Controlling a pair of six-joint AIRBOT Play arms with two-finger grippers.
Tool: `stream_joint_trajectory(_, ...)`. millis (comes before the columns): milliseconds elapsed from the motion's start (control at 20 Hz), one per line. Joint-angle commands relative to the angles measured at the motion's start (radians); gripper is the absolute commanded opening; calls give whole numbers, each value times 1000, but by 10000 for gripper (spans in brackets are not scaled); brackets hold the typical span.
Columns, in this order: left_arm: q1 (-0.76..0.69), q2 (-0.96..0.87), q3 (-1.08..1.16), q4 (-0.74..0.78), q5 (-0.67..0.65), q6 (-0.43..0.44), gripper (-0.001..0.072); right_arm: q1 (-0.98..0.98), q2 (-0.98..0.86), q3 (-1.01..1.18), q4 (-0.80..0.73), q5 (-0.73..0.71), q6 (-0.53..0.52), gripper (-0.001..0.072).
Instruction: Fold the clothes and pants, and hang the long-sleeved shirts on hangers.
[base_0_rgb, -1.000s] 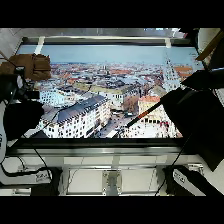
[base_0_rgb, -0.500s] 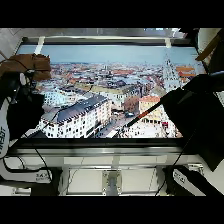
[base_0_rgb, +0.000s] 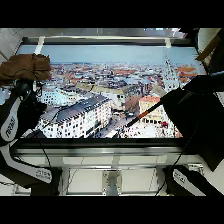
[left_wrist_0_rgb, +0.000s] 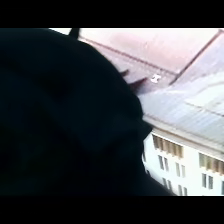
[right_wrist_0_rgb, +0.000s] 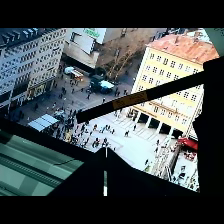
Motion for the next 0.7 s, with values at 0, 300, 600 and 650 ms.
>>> stream_joint_trajectory(0,-12,-13,18,23,-63,2,9,0,-1,0,-2,-1,0,28)
stream_joint_trajectory(300,-194,109,189,-156,-154,1,9,0,-1,0,-98,1,-36,27)
stream_joint_trajectory(600,-560,187,259,-696,165,1,9,-3,-2,0,-220,-60,-87,27)
stream_joint_trajectory(650,-633,175,259,-755,236,2,9,-3,-5,0,-233,-64,-87,28)
